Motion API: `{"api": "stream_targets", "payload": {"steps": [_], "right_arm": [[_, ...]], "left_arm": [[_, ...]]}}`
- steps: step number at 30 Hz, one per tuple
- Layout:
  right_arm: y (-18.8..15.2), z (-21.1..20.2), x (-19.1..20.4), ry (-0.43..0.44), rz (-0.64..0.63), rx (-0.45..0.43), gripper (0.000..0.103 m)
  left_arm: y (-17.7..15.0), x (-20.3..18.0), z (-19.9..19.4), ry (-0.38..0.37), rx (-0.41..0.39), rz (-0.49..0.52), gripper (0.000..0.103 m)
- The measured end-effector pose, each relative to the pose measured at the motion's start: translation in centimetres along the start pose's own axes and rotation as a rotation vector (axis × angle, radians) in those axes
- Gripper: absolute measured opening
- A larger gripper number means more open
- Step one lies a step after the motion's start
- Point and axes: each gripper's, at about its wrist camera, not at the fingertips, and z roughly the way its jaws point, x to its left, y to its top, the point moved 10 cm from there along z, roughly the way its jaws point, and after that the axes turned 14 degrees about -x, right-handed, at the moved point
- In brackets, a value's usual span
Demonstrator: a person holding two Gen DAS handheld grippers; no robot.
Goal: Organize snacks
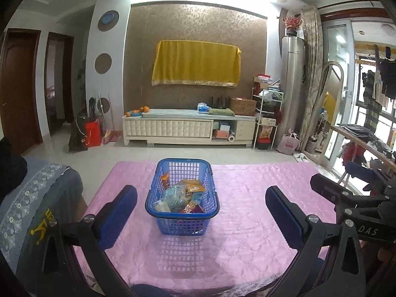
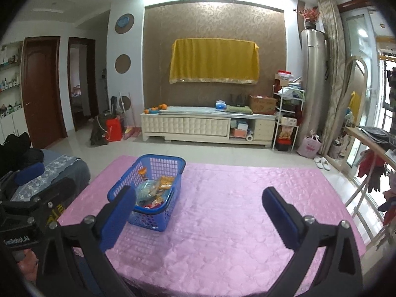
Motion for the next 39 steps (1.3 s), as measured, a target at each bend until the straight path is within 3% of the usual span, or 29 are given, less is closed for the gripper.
{"api": "stream_targets", "payload": {"steps": [25, 39], "right_arm": [[0.0, -3.8, 0.2, -0.002, 0.009, -0.034, 0.103], [-0.3, -4.1, 0.2, -0.006, 0.008, -0.023, 0.103]], "left_arm": [[0.3, -1.8, -2.3, -0.022, -0.027, 0.023, 0.103], [-0.7, -2.3, -2.5, -0.023, 0.005, 0.008, 0.103]]}}
